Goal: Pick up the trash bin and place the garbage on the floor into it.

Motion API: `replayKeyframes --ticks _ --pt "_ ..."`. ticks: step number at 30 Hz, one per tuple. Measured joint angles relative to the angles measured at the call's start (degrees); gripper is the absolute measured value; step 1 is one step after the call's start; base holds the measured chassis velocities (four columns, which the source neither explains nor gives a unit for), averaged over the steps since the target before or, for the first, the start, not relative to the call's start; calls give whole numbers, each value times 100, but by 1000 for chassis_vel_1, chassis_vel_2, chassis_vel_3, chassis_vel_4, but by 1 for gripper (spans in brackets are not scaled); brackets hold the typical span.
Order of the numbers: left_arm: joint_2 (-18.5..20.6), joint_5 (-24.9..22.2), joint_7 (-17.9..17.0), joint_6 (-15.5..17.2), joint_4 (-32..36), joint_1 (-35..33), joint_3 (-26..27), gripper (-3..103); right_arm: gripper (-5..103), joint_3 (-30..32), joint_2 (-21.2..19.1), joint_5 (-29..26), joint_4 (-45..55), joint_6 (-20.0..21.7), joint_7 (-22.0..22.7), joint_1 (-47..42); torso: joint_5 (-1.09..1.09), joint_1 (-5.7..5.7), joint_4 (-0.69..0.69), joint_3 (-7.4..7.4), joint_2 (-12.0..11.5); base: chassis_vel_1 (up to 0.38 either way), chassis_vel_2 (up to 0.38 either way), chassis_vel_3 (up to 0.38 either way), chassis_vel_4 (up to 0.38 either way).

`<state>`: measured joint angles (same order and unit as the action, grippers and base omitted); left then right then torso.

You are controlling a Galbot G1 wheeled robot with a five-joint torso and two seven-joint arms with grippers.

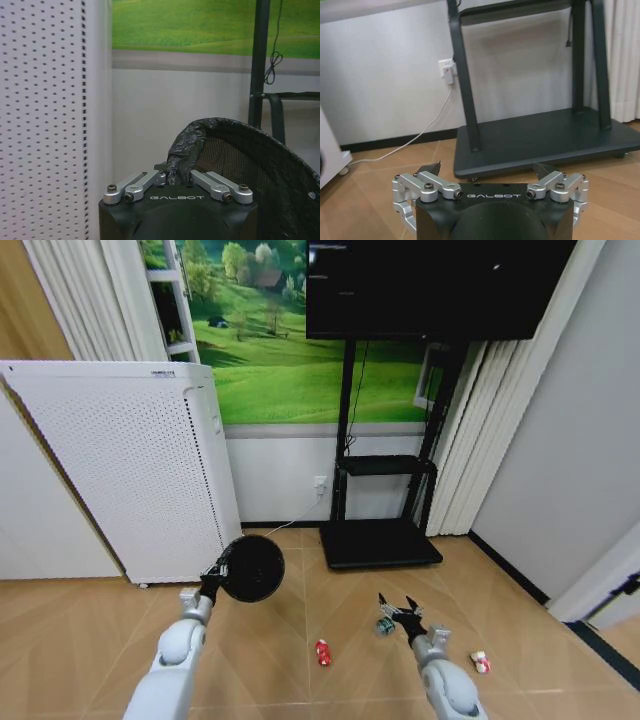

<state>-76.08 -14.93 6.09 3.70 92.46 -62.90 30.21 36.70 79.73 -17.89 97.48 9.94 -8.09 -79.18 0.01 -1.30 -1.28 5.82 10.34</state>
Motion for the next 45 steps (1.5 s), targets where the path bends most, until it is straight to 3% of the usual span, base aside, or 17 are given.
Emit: replayKeyframes --ticks 13,26,31,33,34,37,38,39,40,42,45 --pt "90 -57 -173 239 10 324 -802 7 100 1 -127 351 -76 360 -607 -83 -1 0 0 0 0 0 0 0 0" --pt "180 -9 -201 274 119 240 -902 7 100 48 -112 409 -276 109 -698 -144 -1 1 0 -1 1 -30 28 36 -34" --pt "171 0 -219 282 147 221 -941 7 100 -62 -278 593 -532 -250 -1032 -107 0 -1 1 1 1 -112 96 114 -118" --pt "168 0 -231 294 166 217 -966 7 100 -226 -566 868 -942 -718 -1510 9 0 -1 0 1 1 -37 65 53 -43" --pt "168 0 -231 294 166 217 -966 7 100 -226 -566 868 -942 -718 -1510 9 0 -1 0 1 1 -8 46 53 -15" --pt "157 0 -229 295 194 190 -980 7 100 -655 -1385 1332 -1678 -1587 -2188 315 2 0 -1 0 1 0 0 0 0" --pt "157 0 -229 295 194 190 -980 7 100 -655 -1385 1332 -1678 -1587 -2188 315 2 0 -1 0 1 0 0 0 0" --pt "138 14 -230 296 207 164 -979 7 100 -926 -1789 1497 -1940 -1861 -2325 494 -4 1 -1 -1 1 0 0 0 0" --pt "138 14 -230 296 207 164 -979 7 100 -926 -1789 1497 -1940 -1861 -2325 494 -4 1 -1 -1 1 0 0 0 0" --pt "86 43 -221 296 227 110 -975 7 100 -1564 -2229 1596 -2451 -2200 -2342 924 -1 1 -1 -1 1 0 0 0 0" --pt "42 82 -220 296 262 36 -975 7 100 -2103 -2362 1836 -2997 -2509 -2348 1400 0 1 0 -1 1 0 0 0 0"
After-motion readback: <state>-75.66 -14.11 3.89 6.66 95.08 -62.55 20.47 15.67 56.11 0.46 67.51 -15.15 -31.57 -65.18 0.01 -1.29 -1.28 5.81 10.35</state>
